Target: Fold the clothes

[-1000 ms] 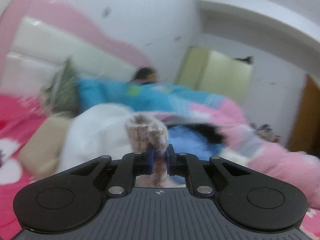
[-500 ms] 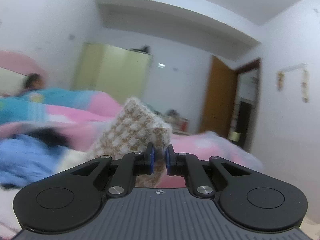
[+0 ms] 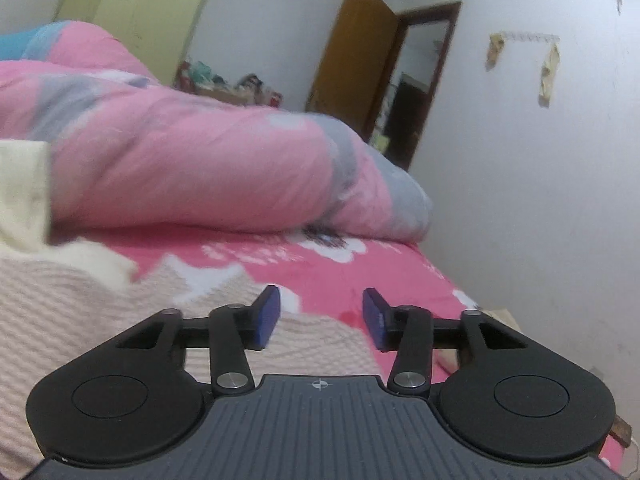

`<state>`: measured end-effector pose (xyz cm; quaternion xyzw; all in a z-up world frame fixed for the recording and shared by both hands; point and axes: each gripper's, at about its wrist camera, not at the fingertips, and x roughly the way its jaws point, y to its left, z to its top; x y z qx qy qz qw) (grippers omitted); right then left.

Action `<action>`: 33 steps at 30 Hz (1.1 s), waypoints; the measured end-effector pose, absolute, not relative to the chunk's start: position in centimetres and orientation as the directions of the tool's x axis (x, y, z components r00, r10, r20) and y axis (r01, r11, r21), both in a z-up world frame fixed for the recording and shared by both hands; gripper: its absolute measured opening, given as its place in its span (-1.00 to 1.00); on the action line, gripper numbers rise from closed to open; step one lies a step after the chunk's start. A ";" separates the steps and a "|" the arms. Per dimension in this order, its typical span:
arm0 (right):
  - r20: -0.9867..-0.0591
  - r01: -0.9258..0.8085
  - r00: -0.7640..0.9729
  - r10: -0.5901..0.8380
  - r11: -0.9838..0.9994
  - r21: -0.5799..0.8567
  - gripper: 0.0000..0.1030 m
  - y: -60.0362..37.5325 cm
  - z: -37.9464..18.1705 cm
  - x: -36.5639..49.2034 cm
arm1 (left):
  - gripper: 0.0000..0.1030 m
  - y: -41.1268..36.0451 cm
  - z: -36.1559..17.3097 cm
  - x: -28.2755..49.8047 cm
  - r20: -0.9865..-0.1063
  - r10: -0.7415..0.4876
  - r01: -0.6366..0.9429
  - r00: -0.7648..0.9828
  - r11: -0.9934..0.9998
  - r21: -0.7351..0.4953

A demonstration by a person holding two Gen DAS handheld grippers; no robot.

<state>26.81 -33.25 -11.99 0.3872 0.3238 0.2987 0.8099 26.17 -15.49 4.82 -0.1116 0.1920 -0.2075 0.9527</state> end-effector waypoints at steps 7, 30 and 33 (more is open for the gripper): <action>-0.264 -0.208 0.627 0.732 0.485 0.849 -0.46 -33.7 -12.0 26.8 | 0.13 -5.6 3.1 20.1 -0.345 -0.229 0.183 0.910 0.970 -0.160; -0.428 0.072 0.761 0.488 0.591 0.803 -0.45 -37.7 -8.4 29.1 | 0.12 0.1 -7.0 22.7 -0.577 -0.061 0.037 0.815 0.998 -0.053; -0.450 0.041 0.782 0.431 0.685 0.728 -0.77 -37.5 -6.6 29.7 | 0.12 0.5 -7.3 23.0 -0.583 -0.065 0.033 0.810 0.997 -0.065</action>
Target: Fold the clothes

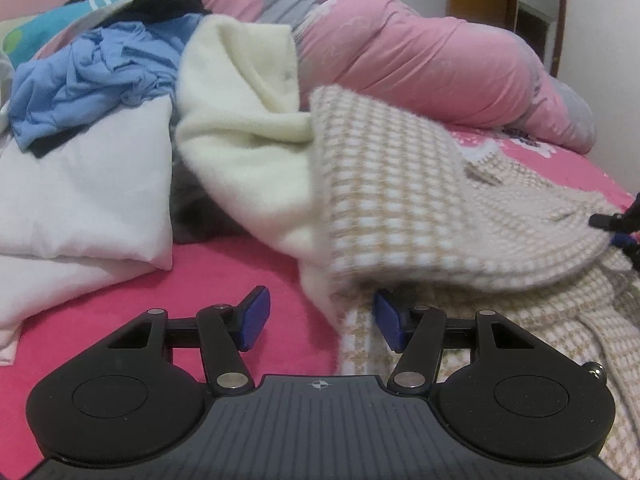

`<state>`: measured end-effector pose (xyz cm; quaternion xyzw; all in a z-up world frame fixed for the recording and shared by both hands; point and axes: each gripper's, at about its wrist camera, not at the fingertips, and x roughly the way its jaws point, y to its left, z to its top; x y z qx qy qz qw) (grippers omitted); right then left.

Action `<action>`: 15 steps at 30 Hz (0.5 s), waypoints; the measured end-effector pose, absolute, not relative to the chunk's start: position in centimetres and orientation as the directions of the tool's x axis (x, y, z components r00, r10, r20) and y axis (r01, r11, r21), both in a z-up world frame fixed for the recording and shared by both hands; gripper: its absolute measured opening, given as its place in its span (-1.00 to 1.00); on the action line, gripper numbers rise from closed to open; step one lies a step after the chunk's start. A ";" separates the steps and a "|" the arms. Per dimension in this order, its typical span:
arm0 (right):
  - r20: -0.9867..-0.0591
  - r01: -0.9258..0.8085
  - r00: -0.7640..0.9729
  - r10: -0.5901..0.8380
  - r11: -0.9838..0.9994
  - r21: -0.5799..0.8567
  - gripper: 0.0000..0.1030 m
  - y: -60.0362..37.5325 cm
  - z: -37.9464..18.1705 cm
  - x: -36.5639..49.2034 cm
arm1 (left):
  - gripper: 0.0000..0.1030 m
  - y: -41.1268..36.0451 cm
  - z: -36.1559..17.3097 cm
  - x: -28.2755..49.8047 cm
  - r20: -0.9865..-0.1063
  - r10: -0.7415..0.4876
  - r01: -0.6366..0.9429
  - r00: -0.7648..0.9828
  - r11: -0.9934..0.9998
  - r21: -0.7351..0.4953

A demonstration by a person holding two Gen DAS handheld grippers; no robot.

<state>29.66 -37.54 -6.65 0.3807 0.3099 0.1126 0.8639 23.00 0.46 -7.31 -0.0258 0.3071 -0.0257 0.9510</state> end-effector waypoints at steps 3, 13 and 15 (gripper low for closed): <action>-0.411 -0.018 0.838 0.359 0.770 0.637 -0.80 -37.4 -3.9 28.8 | 0.12 0.1 -7.2 22.8 -0.574 -0.060 0.041 0.817 0.998 -0.046; -0.527 0.089 0.818 0.230 0.855 0.512 -0.81 -39.9 -7.5 28.9 | 0.12 -1.9 -7.5 22.3 -0.574 -0.047 0.084 0.818 0.996 0.038; -0.454 0.028 0.860 0.232 0.867 0.497 -0.81 -39.8 -5.4 27.8 | 0.12 -1.8 -7.7 22.2 -0.572 -0.051 0.086 0.819 0.996 0.035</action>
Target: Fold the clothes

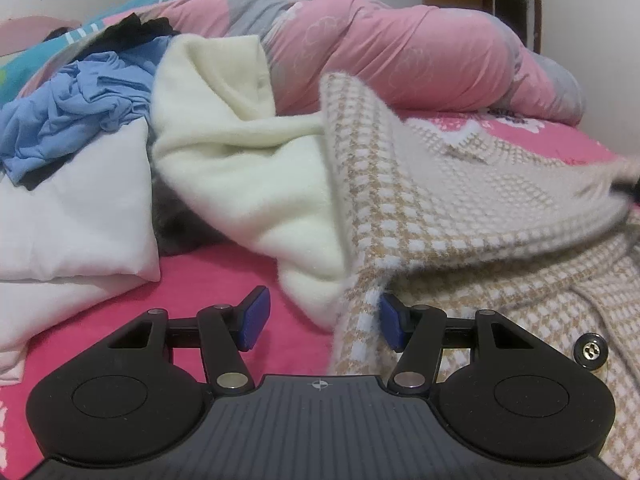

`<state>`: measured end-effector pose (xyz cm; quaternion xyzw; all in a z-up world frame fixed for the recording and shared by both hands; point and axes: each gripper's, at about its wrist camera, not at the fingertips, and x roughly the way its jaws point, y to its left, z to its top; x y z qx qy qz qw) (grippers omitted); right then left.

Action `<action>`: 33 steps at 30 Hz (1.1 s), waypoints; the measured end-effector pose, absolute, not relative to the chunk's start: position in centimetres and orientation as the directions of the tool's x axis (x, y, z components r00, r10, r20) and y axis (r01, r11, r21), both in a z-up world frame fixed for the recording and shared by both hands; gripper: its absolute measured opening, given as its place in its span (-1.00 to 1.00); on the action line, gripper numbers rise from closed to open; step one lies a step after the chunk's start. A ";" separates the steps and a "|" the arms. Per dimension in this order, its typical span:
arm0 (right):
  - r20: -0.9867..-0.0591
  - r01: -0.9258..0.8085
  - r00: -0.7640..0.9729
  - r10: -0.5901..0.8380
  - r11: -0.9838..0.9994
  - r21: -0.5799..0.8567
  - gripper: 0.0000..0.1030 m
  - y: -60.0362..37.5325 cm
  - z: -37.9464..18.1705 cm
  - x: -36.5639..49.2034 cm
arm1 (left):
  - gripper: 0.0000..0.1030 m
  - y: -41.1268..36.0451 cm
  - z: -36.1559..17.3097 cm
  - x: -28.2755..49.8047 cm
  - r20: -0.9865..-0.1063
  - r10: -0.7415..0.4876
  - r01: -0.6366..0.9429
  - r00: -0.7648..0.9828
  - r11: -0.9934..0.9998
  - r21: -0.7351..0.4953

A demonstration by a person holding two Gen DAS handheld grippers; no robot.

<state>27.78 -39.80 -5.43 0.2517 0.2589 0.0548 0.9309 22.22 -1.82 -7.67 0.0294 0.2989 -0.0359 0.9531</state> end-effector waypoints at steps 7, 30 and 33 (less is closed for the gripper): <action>-0.545 0.059 0.810 0.217 0.894 0.443 -0.82 -40.0 -8.4 29.2 | 0.13 -1.3 -7.9 22.2 -0.595 -0.053 0.063 0.802 0.998 -0.005; -0.507 -0.179 0.822 0.258 0.963 0.200 -0.49 -38.3 -3.4 30.4 | -0.13 -1.7 -5.3 28.4 -0.491 0.065 -0.071 0.869 0.997 0.006; -0.619 -0.164 0.765 0.180 0.983 0.084 -0.62 -37.7 -8.7 33.3 | -0.09 1.3 -7.8 30.0 -0.560 0.108 -0.165 0.822 0.985 -0.052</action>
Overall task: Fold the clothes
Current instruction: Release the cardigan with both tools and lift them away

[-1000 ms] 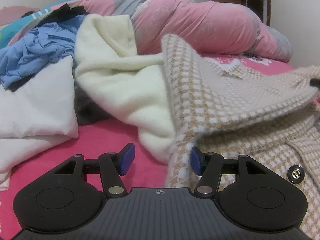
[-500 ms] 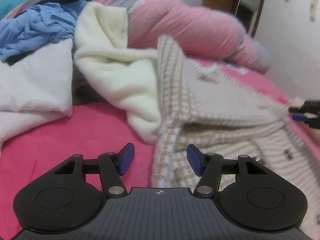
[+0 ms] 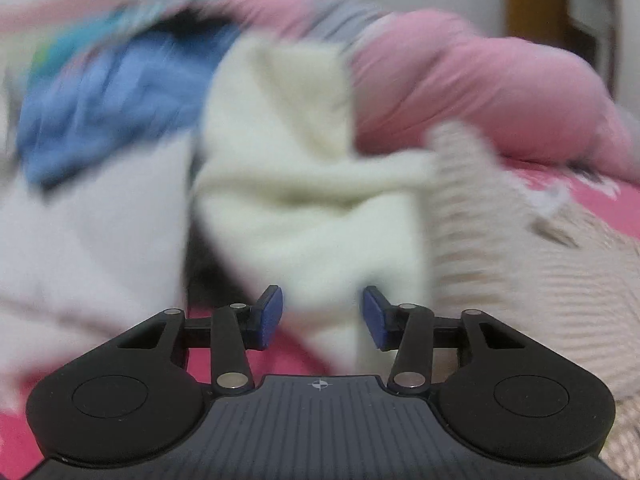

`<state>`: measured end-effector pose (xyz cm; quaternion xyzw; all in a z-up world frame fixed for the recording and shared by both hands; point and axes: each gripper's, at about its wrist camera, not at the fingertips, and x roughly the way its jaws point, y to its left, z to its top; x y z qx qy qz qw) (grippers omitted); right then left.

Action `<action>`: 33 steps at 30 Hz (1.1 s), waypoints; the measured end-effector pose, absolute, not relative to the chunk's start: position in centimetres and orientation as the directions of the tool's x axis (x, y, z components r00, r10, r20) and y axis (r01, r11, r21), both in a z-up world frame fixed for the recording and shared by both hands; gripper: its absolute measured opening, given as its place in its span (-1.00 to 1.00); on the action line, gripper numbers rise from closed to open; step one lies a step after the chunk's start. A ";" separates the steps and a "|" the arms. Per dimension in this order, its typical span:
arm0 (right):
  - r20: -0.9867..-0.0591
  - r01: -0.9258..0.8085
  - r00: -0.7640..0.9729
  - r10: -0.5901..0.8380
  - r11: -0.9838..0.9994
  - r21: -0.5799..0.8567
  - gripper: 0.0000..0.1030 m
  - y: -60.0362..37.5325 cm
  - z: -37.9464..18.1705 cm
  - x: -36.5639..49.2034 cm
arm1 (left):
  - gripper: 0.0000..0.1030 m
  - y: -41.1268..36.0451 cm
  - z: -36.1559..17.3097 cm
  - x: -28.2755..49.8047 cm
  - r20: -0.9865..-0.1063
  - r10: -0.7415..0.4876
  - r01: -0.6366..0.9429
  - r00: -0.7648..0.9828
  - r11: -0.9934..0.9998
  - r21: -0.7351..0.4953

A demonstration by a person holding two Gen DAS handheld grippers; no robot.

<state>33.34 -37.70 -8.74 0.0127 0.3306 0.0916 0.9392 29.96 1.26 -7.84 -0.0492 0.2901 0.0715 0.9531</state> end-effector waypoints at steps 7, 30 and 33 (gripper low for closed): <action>-0.566 -0.184 0.794 0.221 0.975 0.123 -0.61 -38.8 -5.0 31.9 | -0.13 3.0 -4.4 26.6 -0.439 0.079 -0.151 0.895 0.980 -0.131; -0.523 -0.268 0.783 0.337 0.941 0.204 -0.58 -39.5 -4.5 36.8 | -0.18 -6.0 -4.7 32.6 -0.410 -0.193 0.232 0.891 0.972 0.046; -0.629 -0.188 0.744 0.227 0.974 0.129 -0.60 -39.0 -8.8 39.2 | -0.20 -5.8 -6.6 36.1 -0.479 -0.088 0.149 0.873 0.985 0.090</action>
